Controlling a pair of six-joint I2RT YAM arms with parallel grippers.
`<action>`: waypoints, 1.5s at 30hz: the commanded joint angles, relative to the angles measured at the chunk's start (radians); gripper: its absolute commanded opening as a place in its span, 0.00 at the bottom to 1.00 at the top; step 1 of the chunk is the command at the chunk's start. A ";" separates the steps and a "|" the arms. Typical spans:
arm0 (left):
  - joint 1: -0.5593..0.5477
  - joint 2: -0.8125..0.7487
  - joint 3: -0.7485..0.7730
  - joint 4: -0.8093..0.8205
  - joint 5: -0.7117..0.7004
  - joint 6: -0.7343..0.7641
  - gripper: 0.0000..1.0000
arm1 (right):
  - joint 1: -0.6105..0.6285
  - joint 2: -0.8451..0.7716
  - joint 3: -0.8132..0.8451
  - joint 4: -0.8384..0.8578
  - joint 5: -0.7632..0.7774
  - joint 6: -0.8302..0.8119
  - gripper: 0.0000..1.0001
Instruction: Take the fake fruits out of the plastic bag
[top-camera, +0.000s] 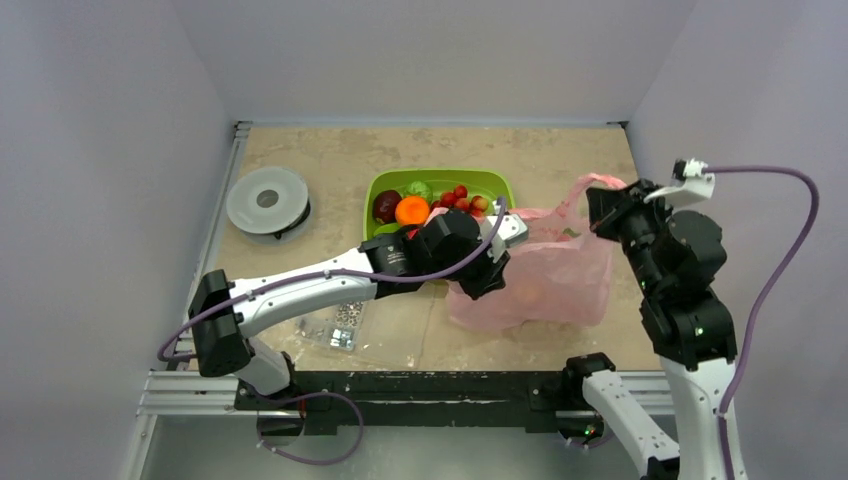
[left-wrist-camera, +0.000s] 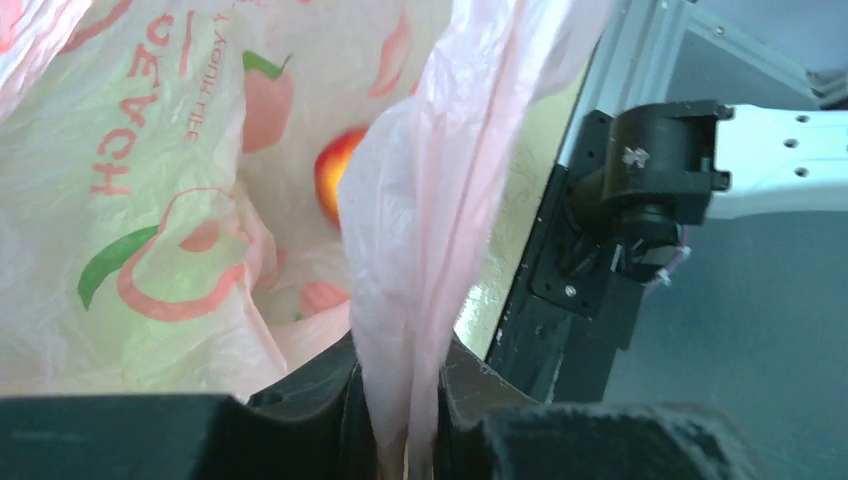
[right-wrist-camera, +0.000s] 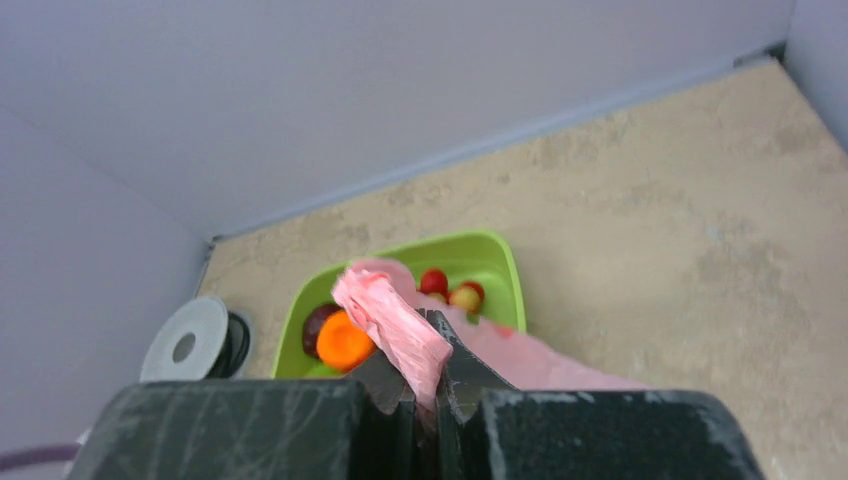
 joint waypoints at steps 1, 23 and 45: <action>-0.011 -0.051 -0.041 -0.062 0.092 0.043 0.19 | 0.002 -0.118 -0.171 -0.197 -0.046 0.125 0.00; -0.029 -0.207 0.024 -0.177 0.203 -0.086 0.80 | 0.001 -0.282 -0.379 -0.468 -0.260 0.132 0.00; -0.049 0.204 0.087 -0.139 -0.221 -0.177 0.32 | 0.003 -0.339 -0.294 -0.501 -0.302 0.109 0.00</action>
